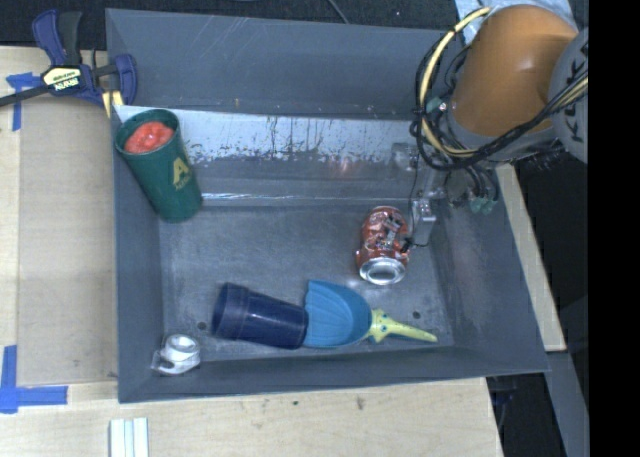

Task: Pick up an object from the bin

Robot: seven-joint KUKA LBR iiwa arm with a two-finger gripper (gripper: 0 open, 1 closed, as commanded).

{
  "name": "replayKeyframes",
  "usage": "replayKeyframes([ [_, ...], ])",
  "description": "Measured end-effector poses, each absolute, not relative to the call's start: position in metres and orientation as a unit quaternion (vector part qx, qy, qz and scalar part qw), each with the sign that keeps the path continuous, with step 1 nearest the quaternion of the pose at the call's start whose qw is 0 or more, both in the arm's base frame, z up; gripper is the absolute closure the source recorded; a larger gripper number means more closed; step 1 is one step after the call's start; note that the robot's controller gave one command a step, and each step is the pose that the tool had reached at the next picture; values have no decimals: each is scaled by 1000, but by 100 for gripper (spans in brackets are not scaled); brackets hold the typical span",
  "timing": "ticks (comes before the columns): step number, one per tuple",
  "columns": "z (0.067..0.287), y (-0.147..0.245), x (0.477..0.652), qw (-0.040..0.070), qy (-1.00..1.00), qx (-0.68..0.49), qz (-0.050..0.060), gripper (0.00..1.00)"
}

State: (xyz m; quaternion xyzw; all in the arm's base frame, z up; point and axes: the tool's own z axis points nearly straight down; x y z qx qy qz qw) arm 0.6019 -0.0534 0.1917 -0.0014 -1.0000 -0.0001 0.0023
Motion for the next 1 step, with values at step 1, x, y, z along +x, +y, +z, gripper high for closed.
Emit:
replayKeyframes([
  [1, 197, -53, 603, -2, -1000, -1, 0, 0],
])
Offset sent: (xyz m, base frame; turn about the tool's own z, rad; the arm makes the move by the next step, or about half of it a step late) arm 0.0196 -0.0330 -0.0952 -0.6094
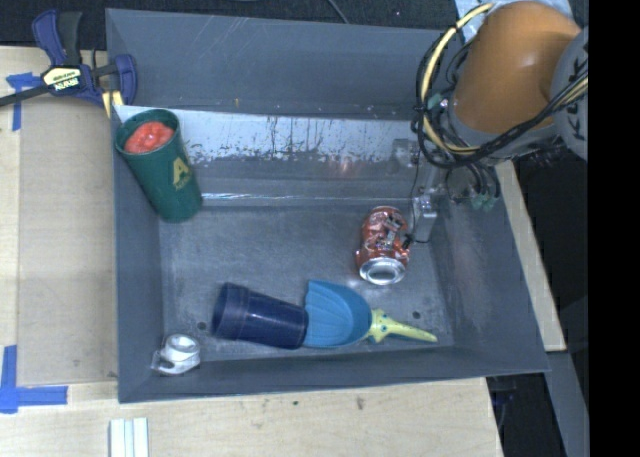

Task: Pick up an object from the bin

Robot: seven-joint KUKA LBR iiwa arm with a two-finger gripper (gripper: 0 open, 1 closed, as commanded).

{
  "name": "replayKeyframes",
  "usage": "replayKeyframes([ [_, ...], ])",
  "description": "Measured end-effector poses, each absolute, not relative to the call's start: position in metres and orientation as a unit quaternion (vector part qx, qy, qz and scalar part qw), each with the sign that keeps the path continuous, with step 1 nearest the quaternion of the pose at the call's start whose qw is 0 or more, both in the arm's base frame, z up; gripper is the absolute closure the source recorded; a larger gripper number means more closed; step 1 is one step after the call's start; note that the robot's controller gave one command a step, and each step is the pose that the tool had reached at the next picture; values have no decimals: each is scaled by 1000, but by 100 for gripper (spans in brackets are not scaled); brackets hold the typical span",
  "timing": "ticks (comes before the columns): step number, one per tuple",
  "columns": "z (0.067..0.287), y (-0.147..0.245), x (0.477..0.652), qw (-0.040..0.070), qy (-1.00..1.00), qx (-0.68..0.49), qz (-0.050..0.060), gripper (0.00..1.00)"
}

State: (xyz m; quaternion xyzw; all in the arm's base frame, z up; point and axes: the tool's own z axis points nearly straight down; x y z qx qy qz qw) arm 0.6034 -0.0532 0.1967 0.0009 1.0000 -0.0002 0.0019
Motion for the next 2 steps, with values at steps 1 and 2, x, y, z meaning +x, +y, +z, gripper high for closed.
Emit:
replayKeyframes([
  [1, 178, -59, 610, 5, 997, -74, 0, 0],
  [2, 132, -62, 606, 3, 977, -211, -1, 0],
])
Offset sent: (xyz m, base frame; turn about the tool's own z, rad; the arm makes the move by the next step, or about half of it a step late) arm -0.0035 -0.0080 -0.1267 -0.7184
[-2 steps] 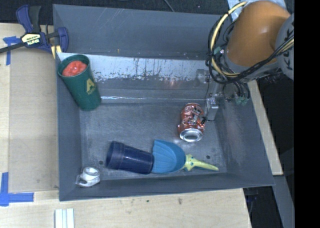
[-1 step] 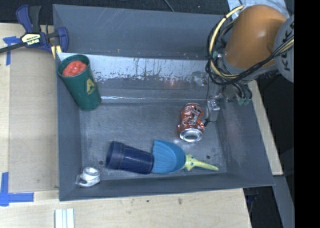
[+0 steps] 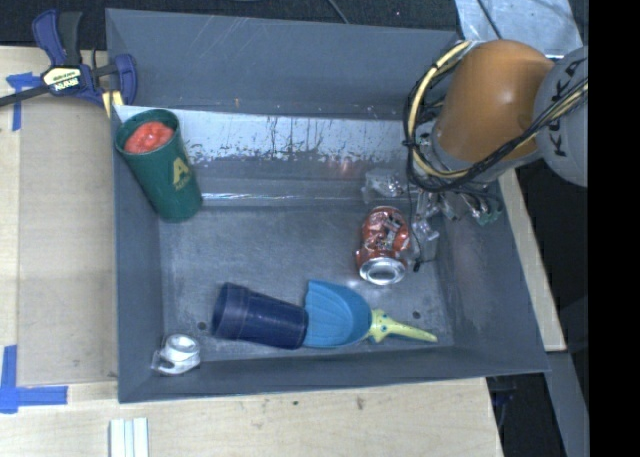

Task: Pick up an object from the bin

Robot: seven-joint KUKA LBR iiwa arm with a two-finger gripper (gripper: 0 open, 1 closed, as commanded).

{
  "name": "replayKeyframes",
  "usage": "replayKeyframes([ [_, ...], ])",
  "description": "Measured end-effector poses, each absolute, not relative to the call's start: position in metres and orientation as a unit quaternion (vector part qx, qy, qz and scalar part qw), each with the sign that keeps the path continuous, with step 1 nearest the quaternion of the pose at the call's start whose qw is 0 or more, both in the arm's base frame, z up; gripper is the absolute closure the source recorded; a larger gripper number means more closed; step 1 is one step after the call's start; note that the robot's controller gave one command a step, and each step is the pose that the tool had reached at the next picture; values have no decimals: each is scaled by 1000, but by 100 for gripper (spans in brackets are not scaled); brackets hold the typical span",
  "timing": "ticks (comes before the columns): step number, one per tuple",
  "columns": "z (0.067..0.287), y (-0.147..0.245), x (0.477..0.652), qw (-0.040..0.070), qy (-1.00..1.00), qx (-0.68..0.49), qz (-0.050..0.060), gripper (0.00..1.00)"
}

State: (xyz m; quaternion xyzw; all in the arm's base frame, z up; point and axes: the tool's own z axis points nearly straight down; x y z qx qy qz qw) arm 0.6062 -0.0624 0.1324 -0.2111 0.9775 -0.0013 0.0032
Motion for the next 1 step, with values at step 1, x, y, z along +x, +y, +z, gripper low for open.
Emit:
replayKeyframes([
  [1, 109, -60, 611, 2, 955, -296, -1, 0],
])
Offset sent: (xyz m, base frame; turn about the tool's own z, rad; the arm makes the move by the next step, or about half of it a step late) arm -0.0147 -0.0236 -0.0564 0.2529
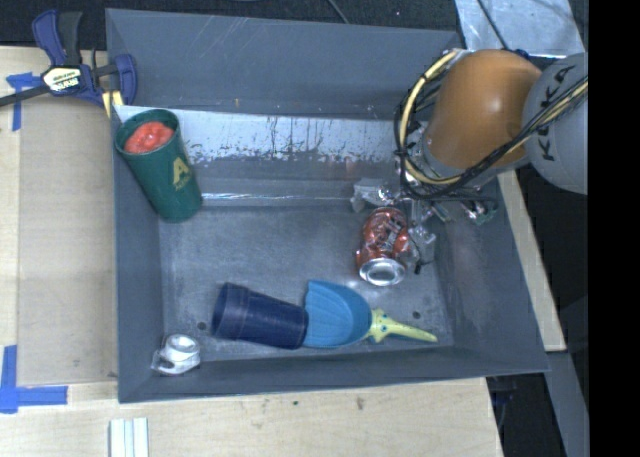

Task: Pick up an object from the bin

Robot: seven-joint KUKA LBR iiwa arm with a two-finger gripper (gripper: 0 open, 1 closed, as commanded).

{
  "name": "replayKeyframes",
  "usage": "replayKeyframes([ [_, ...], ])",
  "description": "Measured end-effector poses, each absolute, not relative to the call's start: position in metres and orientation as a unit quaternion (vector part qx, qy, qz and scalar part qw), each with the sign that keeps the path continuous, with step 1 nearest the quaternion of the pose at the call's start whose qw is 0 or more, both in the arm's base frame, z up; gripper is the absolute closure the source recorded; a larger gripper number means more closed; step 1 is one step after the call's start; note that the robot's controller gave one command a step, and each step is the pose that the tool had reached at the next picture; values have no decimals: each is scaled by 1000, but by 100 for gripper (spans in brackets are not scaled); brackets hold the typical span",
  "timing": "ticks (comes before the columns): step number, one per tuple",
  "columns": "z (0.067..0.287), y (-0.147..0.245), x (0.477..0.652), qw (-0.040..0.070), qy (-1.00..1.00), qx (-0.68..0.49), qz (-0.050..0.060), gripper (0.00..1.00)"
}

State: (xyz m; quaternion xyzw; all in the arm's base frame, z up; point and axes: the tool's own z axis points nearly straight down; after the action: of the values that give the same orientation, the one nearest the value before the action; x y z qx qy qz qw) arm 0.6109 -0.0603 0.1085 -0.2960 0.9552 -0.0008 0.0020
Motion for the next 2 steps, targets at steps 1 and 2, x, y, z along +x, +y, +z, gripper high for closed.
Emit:
replayKeyframes([
  [1, 94, -71, 605, 4, 981, -194, -1, 0],
  [2, 87, -77, 607, 4, 994, -113, -1, 0],
])
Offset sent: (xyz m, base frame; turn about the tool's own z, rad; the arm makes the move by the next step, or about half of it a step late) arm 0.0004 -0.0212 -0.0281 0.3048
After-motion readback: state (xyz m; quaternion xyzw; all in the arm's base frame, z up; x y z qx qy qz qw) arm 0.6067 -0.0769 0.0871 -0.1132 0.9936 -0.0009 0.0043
